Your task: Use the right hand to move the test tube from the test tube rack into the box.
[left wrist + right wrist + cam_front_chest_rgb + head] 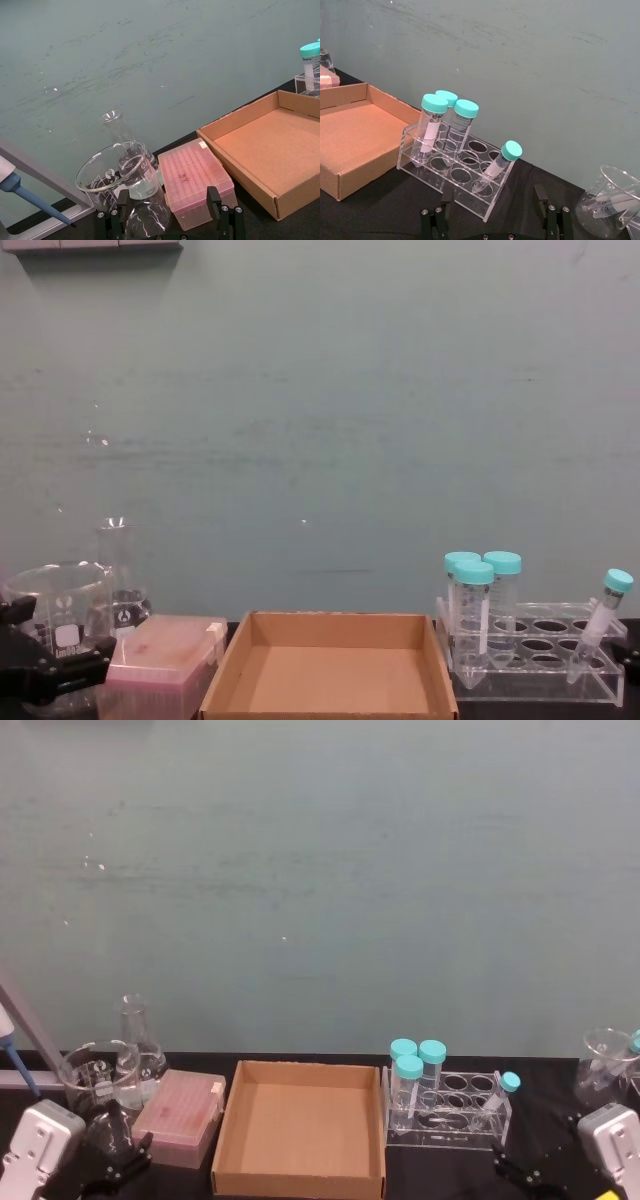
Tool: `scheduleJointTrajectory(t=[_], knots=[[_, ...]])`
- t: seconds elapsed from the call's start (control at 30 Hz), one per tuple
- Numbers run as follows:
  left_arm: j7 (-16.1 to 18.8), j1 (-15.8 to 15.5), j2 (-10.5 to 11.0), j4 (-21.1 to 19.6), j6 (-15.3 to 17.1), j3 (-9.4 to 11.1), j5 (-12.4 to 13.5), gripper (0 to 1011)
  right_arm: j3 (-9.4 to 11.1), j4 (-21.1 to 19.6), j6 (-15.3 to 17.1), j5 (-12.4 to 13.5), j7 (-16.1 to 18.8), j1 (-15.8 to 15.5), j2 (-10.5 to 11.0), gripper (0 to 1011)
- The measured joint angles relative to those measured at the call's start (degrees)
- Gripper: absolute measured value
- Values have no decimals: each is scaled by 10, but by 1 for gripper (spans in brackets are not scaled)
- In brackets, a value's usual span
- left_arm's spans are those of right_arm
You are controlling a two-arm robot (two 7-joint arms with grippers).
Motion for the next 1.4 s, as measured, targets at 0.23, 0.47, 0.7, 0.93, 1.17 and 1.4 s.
scheduleJointTrajectory(t=[0.23, 0.47, 0.7, 0.93, 1.17, 1.4], knots=[[0, 0, 0, 0, 0, 0, 0, 1000, 25, 16, 11, 32, 21, 10, -22, 1002], [0, 0, 0, 0, 0, 0, 0, 1000, 39, 36, 22, 51, 43, 26, -45, 1002], [0, 0, 0, 0, 0, 0, 0, 1000, 46, 75, 27, 56, 55, 55, -75, 1002], [0, 0, 0, 0, 0, 0, 0, 1000, 48, 122, 26, 49, 63, 88, -103, 1002], [0, 0, 0, 0, 0, 0, 0, 1000, 48, 165, 16, 37, 72, 116, -129, 1002], [0, 0, 0, 0, 0, 0, 0, 1000, 51, 193, 11, 27, 76, 132, -144, 1002]])
